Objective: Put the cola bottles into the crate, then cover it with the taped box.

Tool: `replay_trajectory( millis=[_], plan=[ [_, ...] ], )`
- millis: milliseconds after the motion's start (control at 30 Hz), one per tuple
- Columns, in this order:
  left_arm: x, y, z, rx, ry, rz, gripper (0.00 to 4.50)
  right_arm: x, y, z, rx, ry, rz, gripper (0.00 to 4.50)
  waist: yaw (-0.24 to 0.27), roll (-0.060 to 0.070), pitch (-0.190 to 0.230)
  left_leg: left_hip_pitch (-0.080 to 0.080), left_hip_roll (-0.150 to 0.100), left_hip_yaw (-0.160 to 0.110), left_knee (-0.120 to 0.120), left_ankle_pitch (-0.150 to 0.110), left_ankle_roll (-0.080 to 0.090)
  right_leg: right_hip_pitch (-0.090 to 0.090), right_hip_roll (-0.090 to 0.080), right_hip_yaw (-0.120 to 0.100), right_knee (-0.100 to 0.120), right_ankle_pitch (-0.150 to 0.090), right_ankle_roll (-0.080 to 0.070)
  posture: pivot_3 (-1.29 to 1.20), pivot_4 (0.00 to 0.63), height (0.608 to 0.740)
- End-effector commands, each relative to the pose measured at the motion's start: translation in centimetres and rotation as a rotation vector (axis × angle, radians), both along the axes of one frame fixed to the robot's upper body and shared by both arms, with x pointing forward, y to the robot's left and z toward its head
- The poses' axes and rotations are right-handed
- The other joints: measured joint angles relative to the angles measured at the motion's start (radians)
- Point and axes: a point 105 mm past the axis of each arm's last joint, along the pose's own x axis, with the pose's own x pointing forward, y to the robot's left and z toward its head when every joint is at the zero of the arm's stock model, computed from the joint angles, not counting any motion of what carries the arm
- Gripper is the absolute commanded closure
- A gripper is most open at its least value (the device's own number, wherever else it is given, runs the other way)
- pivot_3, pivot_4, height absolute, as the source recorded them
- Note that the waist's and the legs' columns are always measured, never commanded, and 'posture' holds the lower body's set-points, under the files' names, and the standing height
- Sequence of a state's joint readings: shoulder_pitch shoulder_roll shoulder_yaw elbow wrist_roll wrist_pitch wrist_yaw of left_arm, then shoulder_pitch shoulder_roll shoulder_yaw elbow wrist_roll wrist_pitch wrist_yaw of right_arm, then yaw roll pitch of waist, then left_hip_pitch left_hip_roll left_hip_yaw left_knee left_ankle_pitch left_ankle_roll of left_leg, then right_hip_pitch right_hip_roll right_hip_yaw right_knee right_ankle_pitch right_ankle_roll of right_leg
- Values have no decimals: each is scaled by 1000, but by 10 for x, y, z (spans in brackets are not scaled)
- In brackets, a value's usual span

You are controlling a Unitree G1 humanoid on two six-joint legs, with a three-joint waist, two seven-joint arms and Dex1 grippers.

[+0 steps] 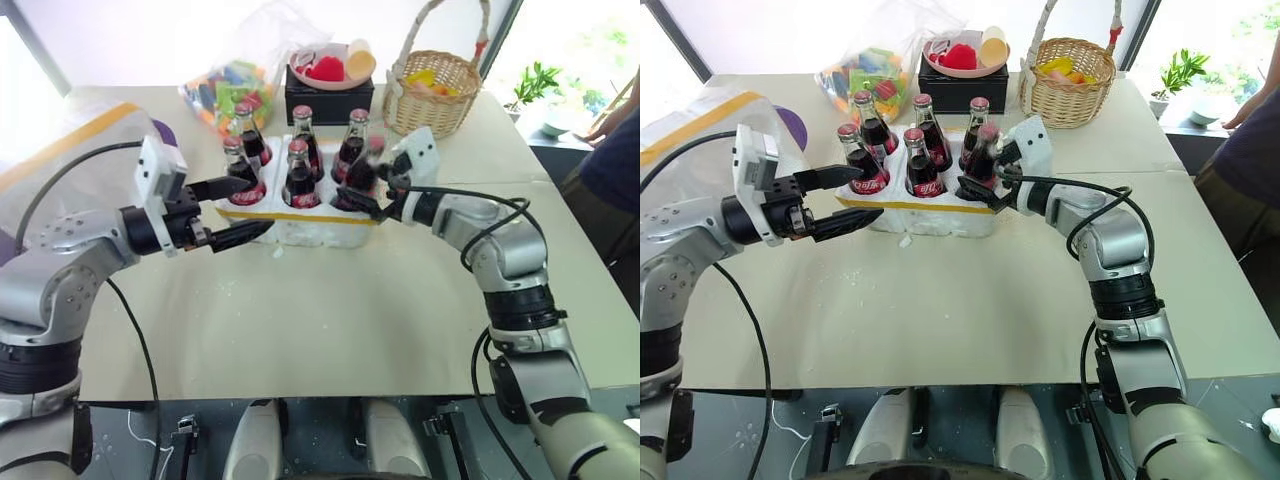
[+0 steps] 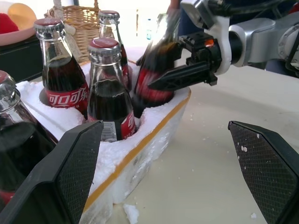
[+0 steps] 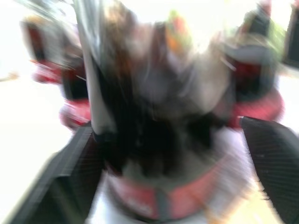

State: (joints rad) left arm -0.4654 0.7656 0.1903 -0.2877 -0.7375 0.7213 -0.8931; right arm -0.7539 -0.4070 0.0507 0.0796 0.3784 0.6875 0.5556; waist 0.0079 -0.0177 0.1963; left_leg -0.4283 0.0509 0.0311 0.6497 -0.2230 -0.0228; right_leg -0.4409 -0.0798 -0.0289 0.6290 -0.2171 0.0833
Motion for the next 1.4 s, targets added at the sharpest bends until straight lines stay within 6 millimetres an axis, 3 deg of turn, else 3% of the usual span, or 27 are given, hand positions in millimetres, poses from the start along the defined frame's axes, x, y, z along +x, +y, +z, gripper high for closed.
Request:
replay_trajectory(
  millis=[33,100,267,433,533,667,800,1000,1200,1400],
  plan=[
    [-2,5,12,15,-60,9,0,1,-9,18,12,-61,-21,82,-1,0,0,1,0,0,0,0,0,0,0,0,1,0,0,0,150,740],
    [-6,13,15,25,-65,30,0,-6,-18,30,16,-78,1,82,-1,0,0,1,0,0,-1,0,0,0,0,0,1,0,0,0,150,740],
    [-30,59,46,28,-78,137,0,-42,-50,69,2,-114,134,82,2,-1,1,-1,0,0,-1,0,0,-1,0,0,-1,-1,0,0,150,740],
    [-64,138,65,201,-9,333,0,-75,-70,103,-35,-129,256,82,-24,0,1,2,1,1,-4,0,0,-2,0,0,-1,-4,-4,0,150,740],
    [-82,198,61,390,97,489,0,-95,-67,116,-65,-165,359,82,-30,1,1,3,2,3,-4,-1,0,-3,0,0,0,-6,-9,0,150,740],
    [-99,252,55,573,220,596,0,-107,-56,131,-38,-206,446,82,-29,1,1,3,3,3,-6,-1,-1,-5,-1,0,0,-7,-10,0,150,740],
    [-98,296,43,711,297,728,0,-118,-43,138,2,-215,565,82,-18,1,1,0,3,6,-6,-1,-1,-12,-4,-1,-1,-6,-11,0,150,740],
    [-59,322,25,847,265,868,0,-105,-43,127,-16,-187,513,82,-7,-1,-1,-8,2,10,-4,-1,-1,-14,-4,0,2,-5,-10,0,150,740],
    [-21,314,8,896,322,877,0,-109,-50,122,-8,-180,462,82,5,-4,-1,-14,2,11,1,0,0,-20,-3,0,3,1,1,0,150,740],
    [-13,306,-12,906,457,844,0,-109,-58,120,1,-183,371,82,2,-4,-1,-14,3,11,1,0,0,-20,-2,1,2,1,1,0,150,740]
  ],
)
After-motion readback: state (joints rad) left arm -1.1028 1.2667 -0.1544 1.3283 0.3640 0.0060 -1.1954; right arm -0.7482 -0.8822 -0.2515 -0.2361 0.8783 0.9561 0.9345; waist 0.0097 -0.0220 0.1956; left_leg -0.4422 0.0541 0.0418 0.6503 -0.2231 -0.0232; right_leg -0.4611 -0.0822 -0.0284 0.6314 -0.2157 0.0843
